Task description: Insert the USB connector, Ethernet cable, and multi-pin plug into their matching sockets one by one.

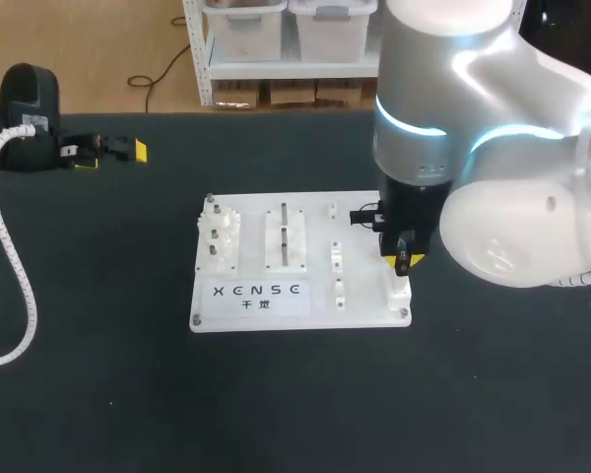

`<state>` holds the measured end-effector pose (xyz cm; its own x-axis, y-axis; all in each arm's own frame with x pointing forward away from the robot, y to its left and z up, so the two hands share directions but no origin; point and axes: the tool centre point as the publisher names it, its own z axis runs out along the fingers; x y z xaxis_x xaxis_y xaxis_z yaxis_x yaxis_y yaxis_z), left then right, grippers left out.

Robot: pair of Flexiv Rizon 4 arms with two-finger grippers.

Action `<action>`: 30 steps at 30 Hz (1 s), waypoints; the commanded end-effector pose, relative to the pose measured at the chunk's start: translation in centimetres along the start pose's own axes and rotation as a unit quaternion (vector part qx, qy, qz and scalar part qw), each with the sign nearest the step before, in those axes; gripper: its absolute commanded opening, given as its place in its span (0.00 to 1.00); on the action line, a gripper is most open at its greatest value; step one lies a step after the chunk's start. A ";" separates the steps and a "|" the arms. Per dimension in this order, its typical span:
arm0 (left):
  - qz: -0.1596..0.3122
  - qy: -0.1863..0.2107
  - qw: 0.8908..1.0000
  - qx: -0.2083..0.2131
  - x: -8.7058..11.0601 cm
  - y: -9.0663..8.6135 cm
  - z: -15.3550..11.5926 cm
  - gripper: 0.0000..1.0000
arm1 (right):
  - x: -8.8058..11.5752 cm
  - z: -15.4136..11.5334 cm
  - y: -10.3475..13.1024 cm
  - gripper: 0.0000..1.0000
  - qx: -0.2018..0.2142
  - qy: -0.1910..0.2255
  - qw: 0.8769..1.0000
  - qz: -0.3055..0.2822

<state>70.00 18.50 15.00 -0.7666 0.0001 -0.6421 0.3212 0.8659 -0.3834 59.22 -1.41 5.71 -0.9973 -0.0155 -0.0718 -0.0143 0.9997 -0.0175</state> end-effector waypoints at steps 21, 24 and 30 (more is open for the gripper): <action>0.000 0.000 1.000 0.000 0.0 0.0 0.0 1.00 | 0.4 2.2 -0.1 0.00 0.009 0.006 1.000 0.005; 0.000 0.000 1.000 0.000 0.0 0.0 0.0 1.00 | 0.5 2.6 -0.3 0.00 0.011 0.010 1.000 0.009; 0.000 0.000 1.000 0.000 0.0 0.0 0.0 1.00 | 0.4 3.0 -0.4 0.00 0.011 0.017 1.000 0.013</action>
<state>70.00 18.50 15.00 -0.7666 0.0001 -0.6421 0.3212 0.8659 -0.3834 58.99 -1.65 4.81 -0.9988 0.0110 -0.0468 0.0127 0.9993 -0.0359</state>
